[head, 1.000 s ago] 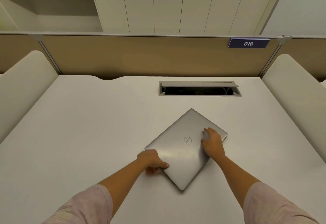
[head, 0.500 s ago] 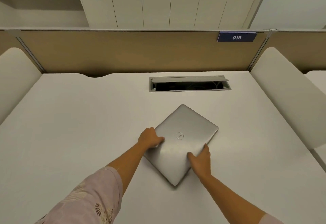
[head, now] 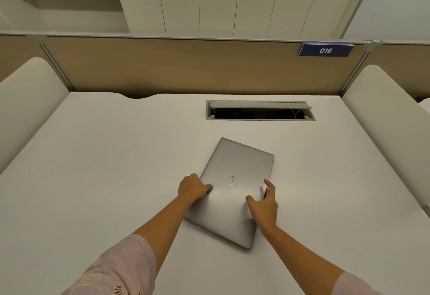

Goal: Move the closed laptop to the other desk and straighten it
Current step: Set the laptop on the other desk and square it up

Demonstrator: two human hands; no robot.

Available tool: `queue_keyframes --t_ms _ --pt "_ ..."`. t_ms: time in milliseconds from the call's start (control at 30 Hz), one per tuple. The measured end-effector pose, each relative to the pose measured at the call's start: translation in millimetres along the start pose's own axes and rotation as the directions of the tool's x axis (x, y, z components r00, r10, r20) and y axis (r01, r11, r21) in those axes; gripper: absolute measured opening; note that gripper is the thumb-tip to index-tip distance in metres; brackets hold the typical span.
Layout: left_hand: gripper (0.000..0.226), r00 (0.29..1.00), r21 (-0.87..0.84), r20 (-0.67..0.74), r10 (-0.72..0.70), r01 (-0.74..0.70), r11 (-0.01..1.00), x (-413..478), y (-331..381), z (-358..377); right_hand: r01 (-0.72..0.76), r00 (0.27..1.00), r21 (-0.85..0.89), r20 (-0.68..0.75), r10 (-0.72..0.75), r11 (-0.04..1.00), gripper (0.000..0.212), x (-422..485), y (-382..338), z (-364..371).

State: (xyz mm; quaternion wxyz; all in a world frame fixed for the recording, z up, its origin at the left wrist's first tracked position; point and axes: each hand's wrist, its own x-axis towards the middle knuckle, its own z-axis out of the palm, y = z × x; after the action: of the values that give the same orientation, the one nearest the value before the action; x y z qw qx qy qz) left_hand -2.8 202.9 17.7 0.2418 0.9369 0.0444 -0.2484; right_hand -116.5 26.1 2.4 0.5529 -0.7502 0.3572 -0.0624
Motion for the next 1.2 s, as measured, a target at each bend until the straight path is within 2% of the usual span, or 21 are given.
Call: queue_keyframes --t_ms 233,400,600,833,933,1000,1067,1133,1200 --pt "0.045 0.995 0.024 0.036 -0.092 0.092 0.995 -15.6 -23.7 1.1 0.103 0.99 -0.089 0.104 -0.094 0.991 0.069 21.4 -15.8 19.2" --pt "0.065 0.986 -0.091 0.067 -0.15 0.155 0.984 -28.2 -31.7 10.4 0.167 0.979 -0.244 0.155 -0.131 0.955 0.067 38.0 -20.4 25.1" --pt "0.06 0.977 -0.212 0.134 -0.168 0.194 0.958 -42.3 -27.5 19.7 0.267 0.949 -0.338 0.254 -0.186 0.902 0.071 51.0 -18.5 21.0" --pt "0.057 0.97 -0.204 0.196 -0.145 0.185 0.961 -45.4 -25.8 26.3 0.339 0.921 -0.399 0.325 -0.214 0.852 0.084 55.9 -10.1 15.7" --pt "0.059 0.973 -0.098 0.188 -0.133 0.154 0.983 -41.2 -24.0 19.9 0.432 0.893 -0.527 0.363 -0.265 0.732 0.08 55.8 -1.5 13.4" --pt "0.063 0.98 0.051 0.16 -0.121 0.114 0.992 -37.1 -20.0 12.7 0.478 0.878 -0.633 0.356 -0.32 0.609 0.072 52.2 4.8 11.6" --pt "0.065 0.994 0.236 0.083 -0.073 0.051 0.97 -29.1 -14.5 3.7 0.52 0.852 -0.672 0.363 -0.379 0.527 0.064 45.5 13.4 7.3" --pt "0.064 1.0 0.323 -0.016 -0.009 0.014 0.946 -17.9 -8.4 -7.3 0.606 0.789 -0.658 0.426 -0.443 0.447 0.057 38.1 23.5 -0.6" --pt "0.066 0.996 0.316 -0.079 0.035 -0.008 0.949 -6.3 -3.0 -17.6 0.709 0.696 -0.614 0.53 -0.485 0.347 0.052 32.3 33.1 -9.6"
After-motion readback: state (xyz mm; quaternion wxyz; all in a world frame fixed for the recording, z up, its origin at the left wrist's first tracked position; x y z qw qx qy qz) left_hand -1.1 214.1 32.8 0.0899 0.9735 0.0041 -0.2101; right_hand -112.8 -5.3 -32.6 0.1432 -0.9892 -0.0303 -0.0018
